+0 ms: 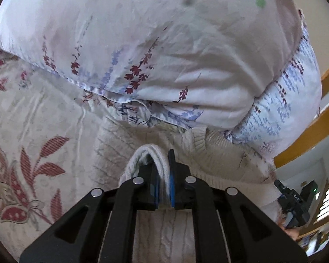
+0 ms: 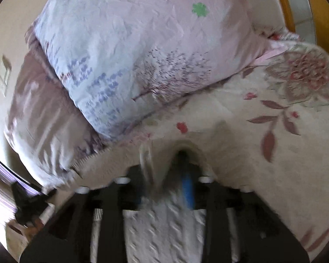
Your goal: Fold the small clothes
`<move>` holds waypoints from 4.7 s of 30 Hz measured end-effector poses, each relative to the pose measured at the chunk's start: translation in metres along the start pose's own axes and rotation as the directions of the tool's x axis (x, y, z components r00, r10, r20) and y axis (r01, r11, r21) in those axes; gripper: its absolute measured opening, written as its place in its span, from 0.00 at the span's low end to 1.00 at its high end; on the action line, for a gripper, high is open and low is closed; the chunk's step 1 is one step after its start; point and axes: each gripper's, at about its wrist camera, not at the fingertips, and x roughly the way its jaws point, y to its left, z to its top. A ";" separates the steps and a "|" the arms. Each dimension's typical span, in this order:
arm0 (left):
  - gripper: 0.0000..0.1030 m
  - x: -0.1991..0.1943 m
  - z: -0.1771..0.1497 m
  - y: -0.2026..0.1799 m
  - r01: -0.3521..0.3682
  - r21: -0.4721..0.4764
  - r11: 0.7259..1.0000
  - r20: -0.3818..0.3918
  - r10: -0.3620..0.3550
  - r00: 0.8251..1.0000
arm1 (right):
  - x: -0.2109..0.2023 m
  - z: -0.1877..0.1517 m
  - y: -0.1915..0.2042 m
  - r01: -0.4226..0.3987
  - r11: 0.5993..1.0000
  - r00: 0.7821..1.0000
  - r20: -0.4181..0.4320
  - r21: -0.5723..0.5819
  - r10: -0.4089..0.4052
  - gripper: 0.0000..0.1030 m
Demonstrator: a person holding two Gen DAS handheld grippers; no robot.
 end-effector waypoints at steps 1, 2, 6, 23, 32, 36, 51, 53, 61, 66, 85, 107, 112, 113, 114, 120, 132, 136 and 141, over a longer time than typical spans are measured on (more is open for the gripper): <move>0.14 0.001 0.001 -0.001 0.010 -0.017 1.000 -0.001 -0.010 1.000 | 0.001 0.003 0.002 -0.010 1.000 1.000 0.005 0.008 0.010 0.49; 0.19 0.000 0.002 -0.001 0.016 -0.028 0.999 0.005 -0.016 1.000 | 0.001 0.005 0.005 -0.016 1.000 1.000 0.019 0.008 0.016 0.50; 0.34 -0.017 0.004 -0.001 0.013 -0.020 1.000 0.051 -0.012 0.999 | -0.012 0.006 0.014 -0.016 0.999 0.999 0.049 -0.035 0.018 0.50; 0.35 -0.067 -0.056 0.014 -0.066 0.167 0.984 -0.015 0.070 0.997 | -0.069 -0.049 -0.021 0.112 0.984 0.993 -0.032 -0.140 -0.117 0.40; 0.27 -0.059 -0.067 0.020 -0.072 0.162 0.984 -0.038 0.079 0.996 | -0.070 -0.056 -0.019 0.166 0.968 0.984 -0.025 -0.191 -0.174 0.38; 0.18 -0.055 -0.068 0.023 -0.067 0.155 0.986 -0.055 0.076 0.996 | -0.065 -0.062 -0.013 0.181 0.952 0.980 -0.038 -0.247 -0.197 0.16; 0.07 -0.072 -0.067 0.030 -0.005 0.154 0.988 -0.074 0.017 0.997 | -0.095 -0.070 0.001 0.265 0.927 0.963 0.022 -0.266 -0.269 0.10; 0.07 -0.071 -0.068 0.032 -0.001 0.150 0.989 -0.086 0.014 0.996 | -0.091 -0.074 -0.003 0.293 0.918 0.952 -0.002 -0.267 -0.305 0.10; 0.08 -0.066 -0.075 0.038 0.003 0.140 0.990 -0.087 0.009 0.996 | -0.072 -0.080 -0.008 0.363 0.887 0.924 -0.012 -0.287 -0.382 0.10; 0.10 -0.071 -0.078 0.038 0.003 0.144 0.990 -0.075 0.008 0.997 | -0.068 -0.079 -0.006 0.382 0.870 0.912 -0.026 -0.313 -0.410 0.12; 0.33 -0.051 -0.091 -0.009 -0.112 0.369 0.923 -0.030 0.132 0.991 | -0.008 -0.100 0.084 0.271 0.768 0.927 -0.057 -0.580 -0.371 0.49; 0.60 -0.064 -0.039 0.044 0.020 -0.028 0.999 -0.035 -0.021 0.999 | 0.010 -0.108 0.137 0.202 0.761 0.950 -0.066 -0.616 -0.306 0.61; 0.63 -0.049 -0.032 0.046 0.027 -0.066 0.997 -0.062 -0.031 0.998 | 0.021 -0.112 0.139 0.200 0.761 0.947 -0.076 -0.617 -0.311 0.61; 0.63 -0.046 -0.031 0.046 0.026 -0.070 0.997 -0.066 -0.031 0.997 | 0.022 -0.112 0.137 0.197 0.768 0.947 -0.083 -0.610 -0.309 0.61; 0.63 -0.044 -0.031 0.046 0.025 -0.072 0.997 -0.070 -0.030 0.997 | 0.023 -0.113 0.137 0.196 0.770 0.948 -0.085 -0.607 -0.307 0.61; 0.63 -0.033 -0.030 0.041 0.013 -0.058 0.998 -0.071 -0.018 0.997 | 0.024 -0.114 0.136 0.198 0.777 0.950 -0.079 -0.598 -0.302 0.63; 0.40 -0.026 -0.034 0.037 0.025 -0.079 0.997 -0.076 -0.031 0.997 | 0.024 -0.116 0.134 0.184 0.792 0.958 -0.072 -0.583 -0.276 0.65; 0.29 -0.023 -0.035 0.038 0.037 -0.093 0.995 -0.088 -0.045 0.995 | 0.025 -0.117 0.134 0.183 0.792 0.959 -0.071 -0.583 -0.274 0.65; 0.20 -0.025 -0.033 0.038 0.102 -0.140 0.985 -0.067 -0.112 0.991 | 0.024 -0.117 0.133 0.178 0.801 0.961 -0.073 -0.571 -0.266 0.65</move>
